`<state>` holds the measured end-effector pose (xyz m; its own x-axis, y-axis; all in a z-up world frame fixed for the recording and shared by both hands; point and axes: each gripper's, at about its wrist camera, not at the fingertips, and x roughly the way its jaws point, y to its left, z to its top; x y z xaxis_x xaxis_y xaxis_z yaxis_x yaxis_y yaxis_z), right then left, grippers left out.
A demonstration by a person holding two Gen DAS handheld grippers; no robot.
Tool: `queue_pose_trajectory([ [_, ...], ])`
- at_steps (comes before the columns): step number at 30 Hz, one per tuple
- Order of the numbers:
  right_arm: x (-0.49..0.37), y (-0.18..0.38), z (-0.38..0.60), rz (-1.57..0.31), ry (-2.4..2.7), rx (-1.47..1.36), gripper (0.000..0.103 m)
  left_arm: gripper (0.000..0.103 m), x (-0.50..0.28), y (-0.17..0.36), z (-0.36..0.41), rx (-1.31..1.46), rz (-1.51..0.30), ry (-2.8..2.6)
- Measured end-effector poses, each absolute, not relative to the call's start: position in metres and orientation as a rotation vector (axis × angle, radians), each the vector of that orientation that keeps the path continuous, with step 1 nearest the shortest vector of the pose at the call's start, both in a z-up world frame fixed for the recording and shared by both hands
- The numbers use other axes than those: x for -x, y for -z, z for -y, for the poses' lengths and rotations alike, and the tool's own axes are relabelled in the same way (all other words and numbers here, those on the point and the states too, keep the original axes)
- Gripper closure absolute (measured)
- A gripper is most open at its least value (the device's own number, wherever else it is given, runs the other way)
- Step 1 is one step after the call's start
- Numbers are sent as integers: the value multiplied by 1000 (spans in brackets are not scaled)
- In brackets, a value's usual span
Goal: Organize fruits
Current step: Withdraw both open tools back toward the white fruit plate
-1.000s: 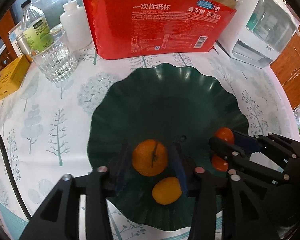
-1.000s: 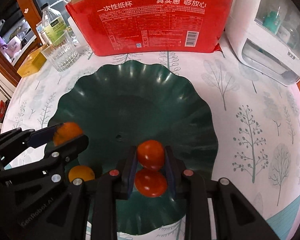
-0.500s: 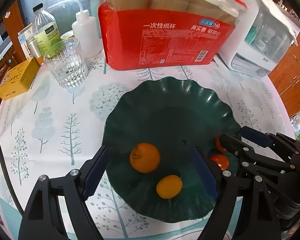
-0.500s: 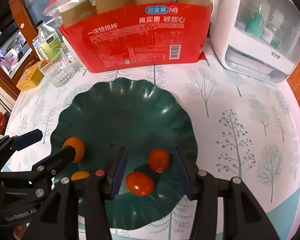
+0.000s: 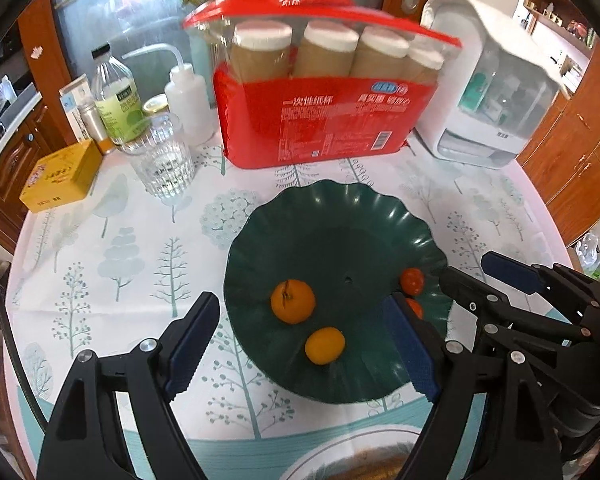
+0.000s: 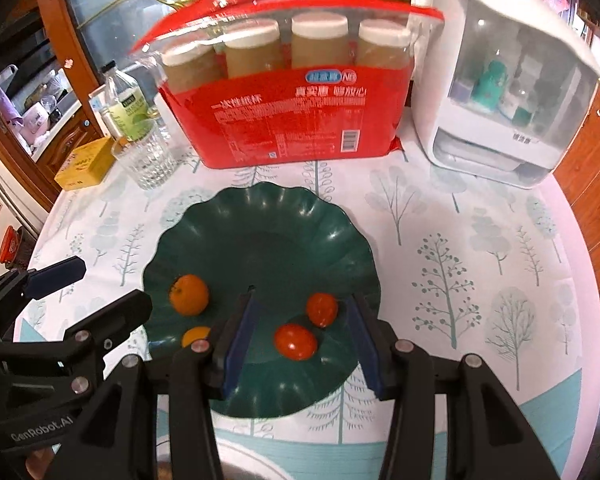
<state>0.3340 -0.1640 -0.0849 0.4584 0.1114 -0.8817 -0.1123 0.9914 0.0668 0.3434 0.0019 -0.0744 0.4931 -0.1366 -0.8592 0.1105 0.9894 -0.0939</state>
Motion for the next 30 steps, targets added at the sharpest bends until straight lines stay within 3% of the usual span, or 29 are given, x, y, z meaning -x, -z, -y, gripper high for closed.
queue_pose_trajectory([
  [13, -283, 45, 167, -1026, -147, 33, 54, 13, -294, 40, -1, -1, -1016, 115],
  [30, -188, 14, 181, -946, -190, 46, 42, 13, -187, 7, -15, 71, -925, 117],
])
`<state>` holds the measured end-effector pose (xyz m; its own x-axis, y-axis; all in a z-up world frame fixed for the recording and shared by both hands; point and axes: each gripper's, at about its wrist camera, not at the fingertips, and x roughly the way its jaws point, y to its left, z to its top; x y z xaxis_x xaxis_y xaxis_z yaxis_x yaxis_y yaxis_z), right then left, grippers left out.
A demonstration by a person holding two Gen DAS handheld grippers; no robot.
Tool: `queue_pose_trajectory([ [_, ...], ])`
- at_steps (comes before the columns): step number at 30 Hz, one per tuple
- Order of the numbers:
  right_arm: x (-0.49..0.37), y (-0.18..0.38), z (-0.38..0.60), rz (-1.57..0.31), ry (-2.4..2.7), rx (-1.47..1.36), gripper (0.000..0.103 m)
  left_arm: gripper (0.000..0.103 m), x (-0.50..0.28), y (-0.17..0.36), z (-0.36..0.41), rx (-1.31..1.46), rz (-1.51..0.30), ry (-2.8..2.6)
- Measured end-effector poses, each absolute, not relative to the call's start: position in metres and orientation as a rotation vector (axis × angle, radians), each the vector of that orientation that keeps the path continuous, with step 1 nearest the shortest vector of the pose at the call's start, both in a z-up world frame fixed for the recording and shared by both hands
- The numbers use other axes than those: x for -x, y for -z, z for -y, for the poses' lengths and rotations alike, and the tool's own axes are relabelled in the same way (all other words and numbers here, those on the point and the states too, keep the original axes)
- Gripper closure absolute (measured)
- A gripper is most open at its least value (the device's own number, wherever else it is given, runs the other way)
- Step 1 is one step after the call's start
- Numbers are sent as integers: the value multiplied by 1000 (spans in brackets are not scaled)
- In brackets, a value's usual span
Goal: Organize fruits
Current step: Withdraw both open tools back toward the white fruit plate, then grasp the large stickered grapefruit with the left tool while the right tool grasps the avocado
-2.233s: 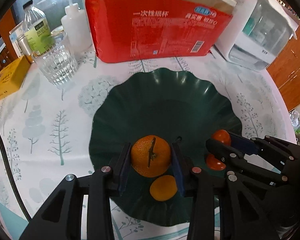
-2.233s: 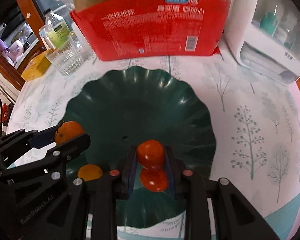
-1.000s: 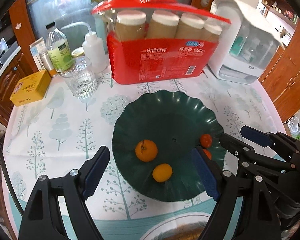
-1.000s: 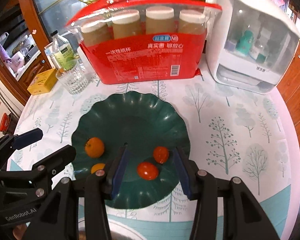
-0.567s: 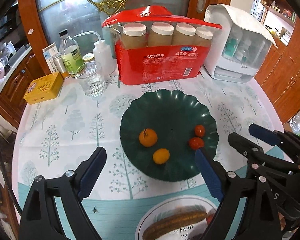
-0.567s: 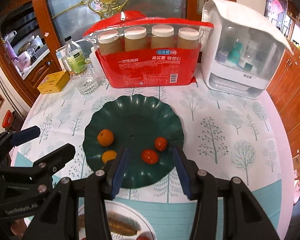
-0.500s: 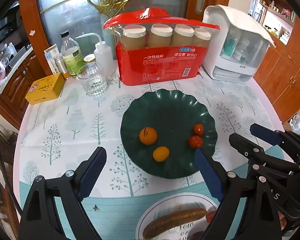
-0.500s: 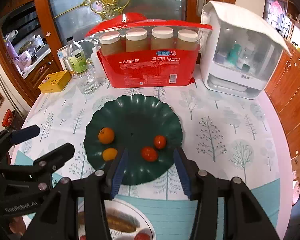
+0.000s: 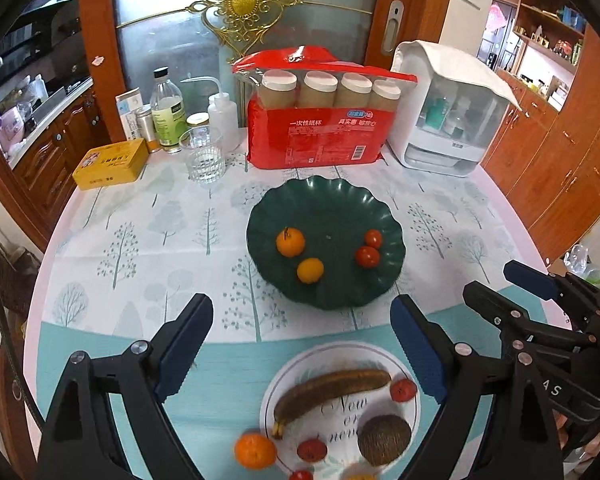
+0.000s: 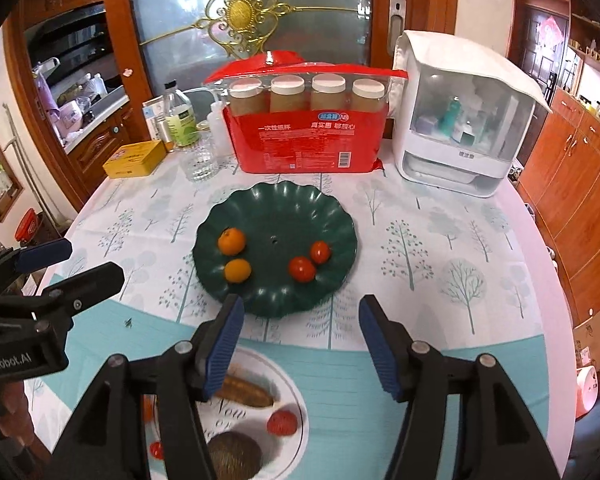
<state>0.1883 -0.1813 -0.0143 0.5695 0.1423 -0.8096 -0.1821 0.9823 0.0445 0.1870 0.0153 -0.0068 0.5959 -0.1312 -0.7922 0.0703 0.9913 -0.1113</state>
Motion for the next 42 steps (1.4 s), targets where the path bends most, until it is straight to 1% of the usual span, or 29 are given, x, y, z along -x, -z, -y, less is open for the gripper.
queue_pose_trajectory([
  [5, -157, 17, 184, -947, -222, 37, 42, 13, -148, 10, -15, 90, -909, 132],
  [11, -121, 33, 186, -964, -257, 42, 42, 13, -102, 25, -4, 52, -894, 137],
  [20, -86, 64, 191, -1007, -283, 41, 42, 13, -45, 77, 22, -9, -967, 190],
  [27, -72, 89, 194, -1055, -293, 3, 42, 13, -24, 123, 35, -12, -1047, 223],
  [33, -68, 108, 196, -1100, -288, -42, 42, 14, -17, 147, 39, 14, -1055, 212],
  [34, -67, 111, 196, -1106, -290, -49, 42, 15, -17, 151, 39, 17, -1058, 208],
  [38, -66, 118, 194, -1121, -292, -67, 42, 28, -15, 163, 42, 26, -1071, 200],
  [40, -67, 122, 192, -1128, -297, -77, 42, 32, -15, 170, 43, 37, -1088, 201],
  [42, -68, 124, 190, -1135, -302, -83, 42, 38, -15, 174, 43, 50, -1100, 205],
])
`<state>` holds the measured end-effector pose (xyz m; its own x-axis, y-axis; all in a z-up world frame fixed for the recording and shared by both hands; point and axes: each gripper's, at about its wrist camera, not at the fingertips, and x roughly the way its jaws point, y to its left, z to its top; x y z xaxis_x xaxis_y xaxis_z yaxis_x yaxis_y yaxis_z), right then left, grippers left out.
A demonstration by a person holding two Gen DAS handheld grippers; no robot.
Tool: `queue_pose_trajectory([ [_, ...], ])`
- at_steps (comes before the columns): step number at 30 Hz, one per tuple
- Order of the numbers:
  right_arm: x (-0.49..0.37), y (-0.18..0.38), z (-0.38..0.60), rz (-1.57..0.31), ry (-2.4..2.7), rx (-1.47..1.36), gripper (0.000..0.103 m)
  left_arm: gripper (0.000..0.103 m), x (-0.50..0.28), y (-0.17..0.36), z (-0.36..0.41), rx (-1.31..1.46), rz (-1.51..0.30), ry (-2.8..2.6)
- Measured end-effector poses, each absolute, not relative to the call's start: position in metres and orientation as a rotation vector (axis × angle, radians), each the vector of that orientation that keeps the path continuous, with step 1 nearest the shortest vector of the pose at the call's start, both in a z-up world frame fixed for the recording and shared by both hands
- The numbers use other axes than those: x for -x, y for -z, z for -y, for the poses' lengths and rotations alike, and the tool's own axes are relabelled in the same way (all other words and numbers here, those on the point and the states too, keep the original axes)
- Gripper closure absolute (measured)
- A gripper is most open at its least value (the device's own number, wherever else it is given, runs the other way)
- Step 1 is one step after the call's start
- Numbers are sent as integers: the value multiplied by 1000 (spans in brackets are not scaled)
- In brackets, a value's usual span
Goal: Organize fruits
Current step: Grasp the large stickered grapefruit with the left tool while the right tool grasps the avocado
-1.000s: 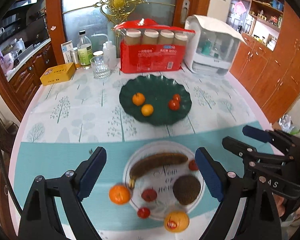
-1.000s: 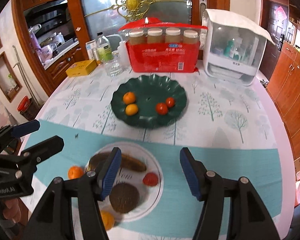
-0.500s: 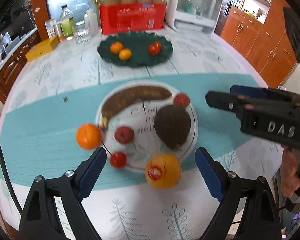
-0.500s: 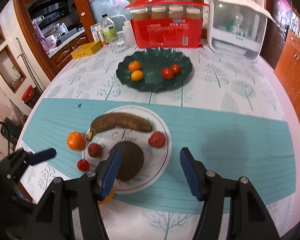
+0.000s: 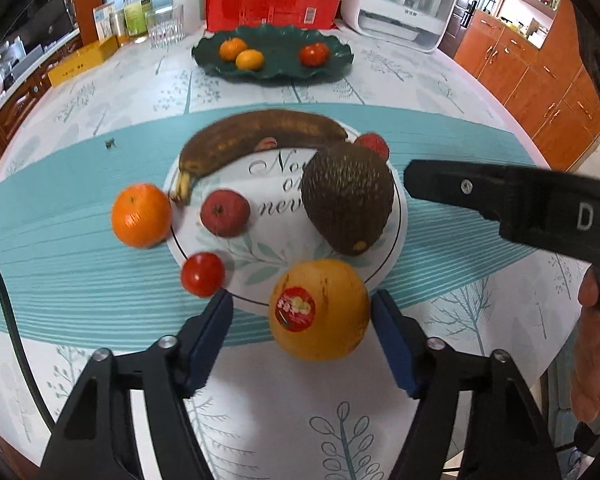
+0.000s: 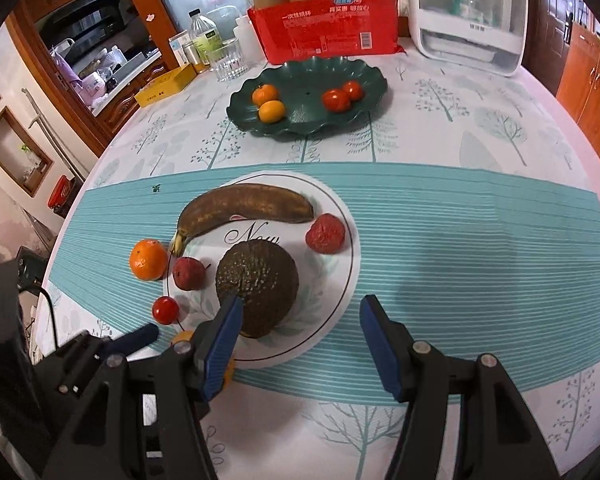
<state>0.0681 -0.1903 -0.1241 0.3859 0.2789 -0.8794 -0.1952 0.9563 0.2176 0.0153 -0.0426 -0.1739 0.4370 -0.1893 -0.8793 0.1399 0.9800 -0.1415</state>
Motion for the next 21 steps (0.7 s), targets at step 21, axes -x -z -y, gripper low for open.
queue_pose_trajectory([
  [21, -91, 156, 156, -1218, -368, -98, 39, 55, -7, 172, 10, 140, -1093, 175],
])
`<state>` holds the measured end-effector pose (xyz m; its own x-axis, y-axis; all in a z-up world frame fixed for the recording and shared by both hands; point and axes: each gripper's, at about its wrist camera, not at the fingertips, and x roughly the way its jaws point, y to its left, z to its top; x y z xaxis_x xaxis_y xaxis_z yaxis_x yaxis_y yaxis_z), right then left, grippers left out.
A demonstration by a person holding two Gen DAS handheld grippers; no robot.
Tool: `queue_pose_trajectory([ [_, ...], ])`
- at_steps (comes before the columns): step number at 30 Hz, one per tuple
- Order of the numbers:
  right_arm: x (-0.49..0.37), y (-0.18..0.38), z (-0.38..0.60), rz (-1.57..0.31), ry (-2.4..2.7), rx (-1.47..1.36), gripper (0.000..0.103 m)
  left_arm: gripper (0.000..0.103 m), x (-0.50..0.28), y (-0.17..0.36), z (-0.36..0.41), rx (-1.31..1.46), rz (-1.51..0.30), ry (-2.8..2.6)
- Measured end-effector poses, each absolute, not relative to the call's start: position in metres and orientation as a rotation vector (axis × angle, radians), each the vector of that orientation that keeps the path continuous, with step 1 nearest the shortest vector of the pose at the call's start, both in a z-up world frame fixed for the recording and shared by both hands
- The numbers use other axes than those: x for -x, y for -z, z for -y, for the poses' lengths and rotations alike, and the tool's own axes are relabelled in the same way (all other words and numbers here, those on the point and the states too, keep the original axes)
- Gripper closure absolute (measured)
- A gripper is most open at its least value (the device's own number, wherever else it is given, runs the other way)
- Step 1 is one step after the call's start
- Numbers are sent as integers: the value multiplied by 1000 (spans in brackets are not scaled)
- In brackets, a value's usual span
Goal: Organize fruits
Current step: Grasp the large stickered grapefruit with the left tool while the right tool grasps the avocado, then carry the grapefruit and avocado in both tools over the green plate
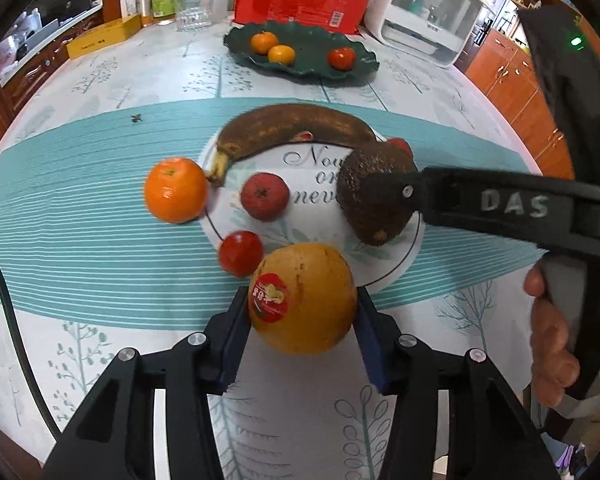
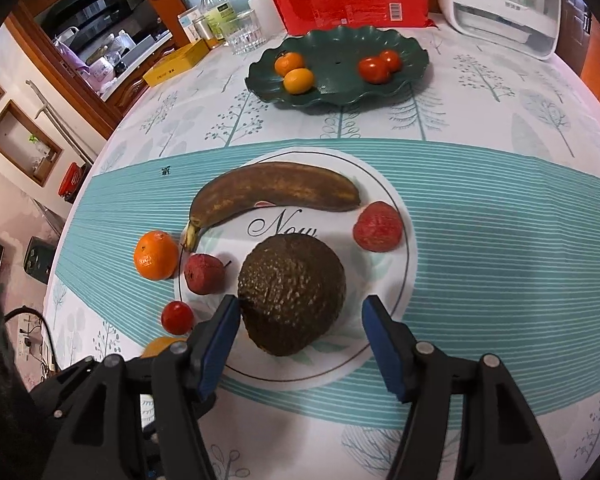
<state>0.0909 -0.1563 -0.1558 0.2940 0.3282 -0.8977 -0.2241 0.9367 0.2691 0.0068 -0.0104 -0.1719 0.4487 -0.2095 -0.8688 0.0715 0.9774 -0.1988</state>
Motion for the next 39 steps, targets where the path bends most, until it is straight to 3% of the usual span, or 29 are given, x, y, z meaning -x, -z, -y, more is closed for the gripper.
queue_pose_trajectory([
  [23, -98, 160, 146, -1220, -347, -49, 41, 55, -23, 137, -21, 200, -1034, 121],
  [39, -130, 55, 152, -1011, -336, 6, 41, 55, -104, 41, -27, 107, -905, 152],
])
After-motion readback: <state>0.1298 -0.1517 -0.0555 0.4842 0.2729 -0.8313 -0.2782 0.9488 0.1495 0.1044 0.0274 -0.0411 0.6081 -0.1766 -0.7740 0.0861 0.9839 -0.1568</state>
